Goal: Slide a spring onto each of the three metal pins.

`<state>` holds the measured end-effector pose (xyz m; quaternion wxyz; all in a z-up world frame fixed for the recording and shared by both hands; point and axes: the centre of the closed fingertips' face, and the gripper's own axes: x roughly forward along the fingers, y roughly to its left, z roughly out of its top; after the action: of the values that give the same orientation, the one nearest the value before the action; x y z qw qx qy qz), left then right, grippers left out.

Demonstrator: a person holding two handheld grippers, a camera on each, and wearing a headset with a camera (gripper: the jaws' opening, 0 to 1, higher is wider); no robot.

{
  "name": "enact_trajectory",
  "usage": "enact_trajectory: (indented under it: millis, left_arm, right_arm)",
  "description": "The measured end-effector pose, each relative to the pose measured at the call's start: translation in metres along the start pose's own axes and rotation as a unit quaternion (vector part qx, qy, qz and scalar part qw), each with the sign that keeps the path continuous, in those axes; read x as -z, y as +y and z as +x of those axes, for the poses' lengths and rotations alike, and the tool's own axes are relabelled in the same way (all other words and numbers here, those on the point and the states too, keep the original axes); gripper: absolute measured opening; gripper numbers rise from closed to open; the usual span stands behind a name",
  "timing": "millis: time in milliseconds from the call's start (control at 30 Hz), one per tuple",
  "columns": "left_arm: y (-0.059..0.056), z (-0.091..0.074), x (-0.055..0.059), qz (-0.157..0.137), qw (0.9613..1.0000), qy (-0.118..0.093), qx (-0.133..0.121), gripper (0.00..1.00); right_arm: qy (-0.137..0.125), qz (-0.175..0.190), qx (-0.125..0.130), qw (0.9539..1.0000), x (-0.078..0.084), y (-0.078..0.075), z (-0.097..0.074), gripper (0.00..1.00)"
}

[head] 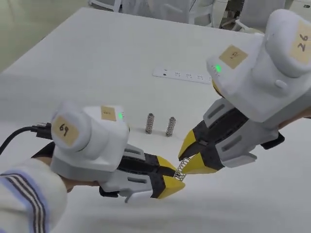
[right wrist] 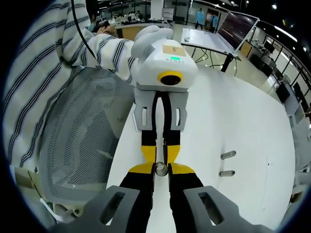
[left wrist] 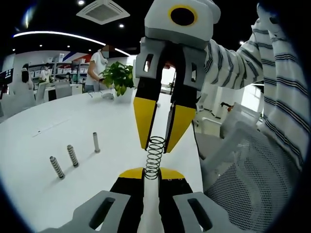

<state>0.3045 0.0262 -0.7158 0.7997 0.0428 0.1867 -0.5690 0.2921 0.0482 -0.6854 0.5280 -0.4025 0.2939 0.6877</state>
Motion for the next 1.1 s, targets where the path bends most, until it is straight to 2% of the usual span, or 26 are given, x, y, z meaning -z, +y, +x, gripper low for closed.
enact_trajectory:
  millis: [433,567,633,1100]
  left_arm:
    - [-0.002,0.003,0.001,0.004,1.0,-0.007,0.002,0.02]
    - [-0.003,0.002,-0.007,-0.003,0.9995,-0.032,0.005,0.02]
    - [-0.003,0.001,-0.01,-0.003,0.9993,-0.038,0.005,0.02]
    - [-0.005,-0.004,-0.011,0.006,0.9991,-0.041,-0.004,0.02]
  right_arm:
    - [0.014,-0.005,-0.006,0.9999,0.003,0.003,0.001,0.09]
    - [0.017,-0.007,-0.009,0.9998,0.006,0.004,0.002,0.12]
    - [0.019,-0.006,-0.01,0.9997,0.007,0.003,0.003,0.13]
    - [0.028,-0.004,-0.023,0.9993,0.009,0.005,0.011,0.09]
